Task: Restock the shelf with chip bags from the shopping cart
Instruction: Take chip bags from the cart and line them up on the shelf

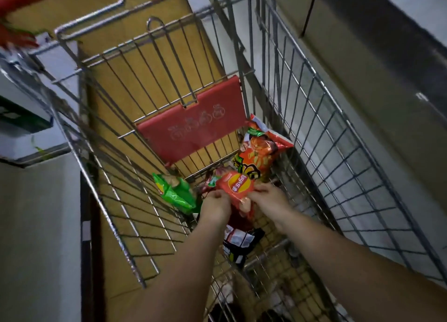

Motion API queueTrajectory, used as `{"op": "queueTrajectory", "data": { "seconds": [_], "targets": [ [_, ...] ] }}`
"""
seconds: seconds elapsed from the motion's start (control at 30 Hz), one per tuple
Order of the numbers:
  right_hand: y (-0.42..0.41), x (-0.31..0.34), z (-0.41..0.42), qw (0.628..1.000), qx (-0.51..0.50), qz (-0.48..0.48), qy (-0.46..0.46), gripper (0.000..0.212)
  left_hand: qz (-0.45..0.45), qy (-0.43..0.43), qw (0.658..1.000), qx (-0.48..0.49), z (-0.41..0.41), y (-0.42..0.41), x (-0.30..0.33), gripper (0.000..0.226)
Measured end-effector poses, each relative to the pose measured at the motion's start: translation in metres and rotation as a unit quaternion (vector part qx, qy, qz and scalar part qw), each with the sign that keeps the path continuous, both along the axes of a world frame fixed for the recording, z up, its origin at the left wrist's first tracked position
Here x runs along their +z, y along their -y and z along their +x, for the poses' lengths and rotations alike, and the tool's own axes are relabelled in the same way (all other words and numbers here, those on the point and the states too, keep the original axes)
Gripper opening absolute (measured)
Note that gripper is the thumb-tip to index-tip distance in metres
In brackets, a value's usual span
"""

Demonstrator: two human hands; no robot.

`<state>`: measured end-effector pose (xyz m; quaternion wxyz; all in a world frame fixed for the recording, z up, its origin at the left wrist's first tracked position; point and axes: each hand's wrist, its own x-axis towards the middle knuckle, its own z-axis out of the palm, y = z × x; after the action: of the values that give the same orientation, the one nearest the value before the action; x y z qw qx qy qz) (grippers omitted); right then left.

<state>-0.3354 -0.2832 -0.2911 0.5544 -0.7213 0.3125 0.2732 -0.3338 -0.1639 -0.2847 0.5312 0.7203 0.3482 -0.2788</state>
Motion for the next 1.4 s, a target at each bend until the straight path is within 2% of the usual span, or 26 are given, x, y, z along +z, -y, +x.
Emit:
{"op": "queueTrajectory", "data": {
  "seconds": [0.17, 0.3, 0.43, 0.6, 0.8, 0.93, 1.07, 1.4],
  "targets": [
    [0.004, -0.047, 0.011, 0.999, -0.038, -0.002, -0.020, 0.034, 0.008, -0.029, 1.000, -0.003, 0.020, 0.002, -0.040, 0.036],
    [-0.004, -0.072, 0.016, 0.992, -0.106, 0.034, -0.063, 0.019, 0.006, -0.047, 0.999, -0.001, 0.031, 0.007, -0.058, 0.029],
    [-0.014, -0.088, 0.023, 0.978, -0.168, 0.084, -0.092, 0.031, 0.009, -0.036, 0.999, -0.022, 0.038, 0.005, -0.073, 0.032],
    [-0.018, -0.101, 0.030, 0.970, -0.192, 0.096, -0.115, 0.037, 0.006, -0.052, 0.997, -0.060, 0.042, 0.001, -0.080, 0.034],
    [-0.004, -0.093, 0.022, 0.970, -0.187, 0.112, -0.111, 0.016, 0.040, -0.036, 0.990, -0.134, 0.036, 0.002, -0.072, 0.036],
    [0.015, -0.078, 0.014, 0.975, -0.167, 0.101, -0.110, 0.018, 0.129, 0.023, 0.966, -0.221, 0.038, 0.004, -0.063, 0.036],
    [0.031, -0.063, 0.010, 0.988, -0.093, 0.087, -0.089, 0.031, 0.205, 0.050, 0.924, -0.320, 0.039, 0.006, -0.053, 0.046],
    [0.062, -0.030, 0.026, 0.998, -0.013, 0.065, 0.009, 0.041, 0.213, 0.109, 0.855, -0.459, 0.050, 0.006, -0.033, 0.094]
  ]
}}
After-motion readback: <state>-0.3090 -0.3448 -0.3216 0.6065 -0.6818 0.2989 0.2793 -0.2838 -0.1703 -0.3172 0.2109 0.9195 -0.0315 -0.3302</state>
